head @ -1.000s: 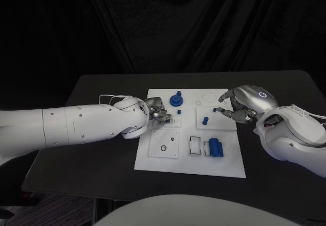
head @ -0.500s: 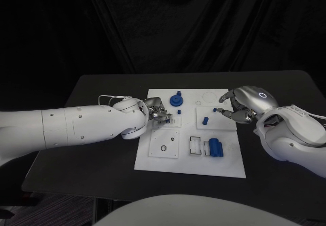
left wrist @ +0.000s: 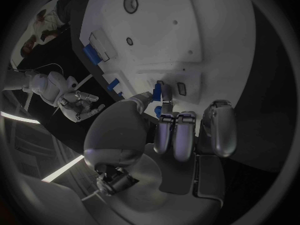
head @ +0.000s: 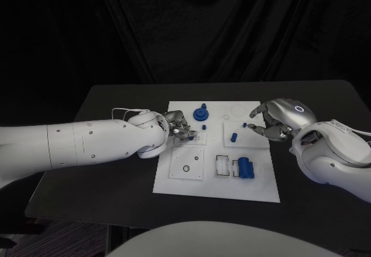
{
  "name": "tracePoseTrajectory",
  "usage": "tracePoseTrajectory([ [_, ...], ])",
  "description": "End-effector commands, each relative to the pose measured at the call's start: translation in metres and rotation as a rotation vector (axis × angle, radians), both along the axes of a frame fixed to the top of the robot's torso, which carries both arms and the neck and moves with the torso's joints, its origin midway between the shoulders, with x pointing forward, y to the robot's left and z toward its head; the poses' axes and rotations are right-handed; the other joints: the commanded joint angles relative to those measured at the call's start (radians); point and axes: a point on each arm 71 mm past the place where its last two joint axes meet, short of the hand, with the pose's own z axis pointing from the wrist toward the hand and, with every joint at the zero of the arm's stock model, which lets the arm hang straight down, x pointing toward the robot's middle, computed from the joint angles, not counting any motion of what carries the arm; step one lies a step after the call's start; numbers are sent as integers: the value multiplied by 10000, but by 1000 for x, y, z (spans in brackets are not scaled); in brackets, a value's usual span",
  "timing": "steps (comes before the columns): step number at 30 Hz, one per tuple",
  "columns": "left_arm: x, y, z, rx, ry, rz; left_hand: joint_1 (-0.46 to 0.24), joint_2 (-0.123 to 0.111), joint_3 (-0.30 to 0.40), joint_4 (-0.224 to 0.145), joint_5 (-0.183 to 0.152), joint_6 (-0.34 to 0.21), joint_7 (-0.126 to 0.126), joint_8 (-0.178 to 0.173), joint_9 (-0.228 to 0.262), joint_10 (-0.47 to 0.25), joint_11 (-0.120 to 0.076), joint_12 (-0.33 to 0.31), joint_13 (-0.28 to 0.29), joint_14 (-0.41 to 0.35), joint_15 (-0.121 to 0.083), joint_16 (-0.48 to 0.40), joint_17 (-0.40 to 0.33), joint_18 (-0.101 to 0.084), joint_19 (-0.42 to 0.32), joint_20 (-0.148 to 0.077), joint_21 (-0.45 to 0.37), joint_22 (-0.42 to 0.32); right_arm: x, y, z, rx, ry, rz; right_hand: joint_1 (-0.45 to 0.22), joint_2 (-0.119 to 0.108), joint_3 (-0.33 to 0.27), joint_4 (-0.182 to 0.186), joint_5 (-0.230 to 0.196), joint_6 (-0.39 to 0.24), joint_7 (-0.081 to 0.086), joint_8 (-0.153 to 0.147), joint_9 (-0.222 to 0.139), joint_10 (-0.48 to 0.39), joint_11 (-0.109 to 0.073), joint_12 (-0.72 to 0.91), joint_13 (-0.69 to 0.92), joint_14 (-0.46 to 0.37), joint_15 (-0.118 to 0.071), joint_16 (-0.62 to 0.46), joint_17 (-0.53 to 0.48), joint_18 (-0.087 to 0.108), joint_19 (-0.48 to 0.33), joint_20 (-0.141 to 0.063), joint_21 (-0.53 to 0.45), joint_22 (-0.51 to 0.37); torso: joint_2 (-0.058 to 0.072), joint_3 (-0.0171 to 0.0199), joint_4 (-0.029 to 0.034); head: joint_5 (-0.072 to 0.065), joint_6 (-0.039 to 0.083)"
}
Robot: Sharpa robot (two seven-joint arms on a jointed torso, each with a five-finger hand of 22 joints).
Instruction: Assemble the parts on the task board
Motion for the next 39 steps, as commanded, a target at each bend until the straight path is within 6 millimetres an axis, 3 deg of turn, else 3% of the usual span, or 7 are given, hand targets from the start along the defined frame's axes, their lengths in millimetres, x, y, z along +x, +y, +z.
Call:
tracePoseTrajectory([
  [1, -5, 0, -9, 292, 503, -188, -81, 6, -79, 14, -41, -8, 73, -75, -346, 1032, 70, 27, 2617, 1074, 72, 27, 2633, 194, -52, 41, -65, 1754, 0, -2, -2, -83, 112, -239, 126, -5, 57, 10, 40, 88, 5, -28, -14, 1042, 64, 28, 2635, 1058, 59, 25, 2635, 206, -43, 7, -33, 1629, 2, -1, -1, 16, 1],
  [8, -5, 2, -9, 338, 562, -208, -364, 76, -611, 331, -80, 101, 78, -181, -395, 1032, 83, 27, 2617, 1074, 89, 27, 2633, 225, -104, 62, -257, 1693, 0, -2, -2, -112, 143, -264, 136, -3, 67, 7, 55, 97, 4, -28, -18, 1042, 63, 28, 2635, 1058, 60, 25, 2635, 205, -42, 7, -33, 1629, 2, -1, 0, 6, 1],
  [23, -5, 3, -10, 365, 594, -212, -1519, 511, -1702, 370, -261, 264, 69, -305, -398, 1032, 86, 27, 2617, 1074, 95, 27, 2633, 279, -178, 67, -638, 1581, 0, -2, -3, -171, 210, -319, 160, 24, 109, 8, 106, 164, 0, -14, -31, 1042, 62, 28, 2635, 1058, 60, 25, 2635, 208, -43, 8, -47, 1626, 4, -4, 2, 27, 1],
  [26, -5, 3, -10, 358, 587, -222, -2044, 807, -2085, 378, -339, 295, 76, -334, -382, 1032, 86, 27, 2617, 1074, 112, 27, 2633, 298, -198, 63, -756, 1550, 0, -2, -3, -171, 213, -321, 173, 38, 128, 6, 122, 191, -4, -8, -35, 1042, 59, 28, 2635, 1058, 58, 25, 2635, 211, -47, 7, -62, 1622, 2, -2, -1, 29, 1],
  [30, -5, 4, -10, 310, 536, -243, -2689, 1453, -2471, 384, 86, 362, 64, -319, -325, 1032, 92, 27, 2617, 1074, 99, 27, 2633, 316, -227, 75, -920, 1508, 0, -2, -3, -128, 257, -339, 181, 86, 171, 17, 160, 225, -8, -8, -49, 1042, 56, 28, 2635, 1058, 55, 25, 2635, 207, -36, 6, -45, 1629, 0, -1, 0, 12, 1],
  [37, -4, 4, -9, 266, 509, -324, -2734, 1904, -2675, 370, 665, 317, 52, -182, -135, 1032, 85, 27, 2617, 1074, 99, 27, 2633, 372, -324, 71, -1257, 1399, 0, -2, -3, -82, 311, -349, 185, 137, 223, 24, 240, 252, -12, -16, -71, 1042, 51, 28, 2635, 1058, 50, 25, 2635, 212, -40, 3, -68, 1624, 2, -1, -1, 8, 1],
  [39, -4, 4, -9, 252, 496, -340, -2666, 2072, -2698, 369, 1150, 310, 31, -60, 8, 1032, 71, 27, 2617, 1074, 91, 27, 2633, 381, -330, 64, -1340, 1374, 0, -2, -3, -79, 315, -348, 186, 145, 234, 24, 260, 259, -13, -18, -76, 1042, 49, 28, 2635, 1058, 50, 25, 2635, 212, -39, 2, -68, 1624, 3, -2, -3, 15, 1],
])
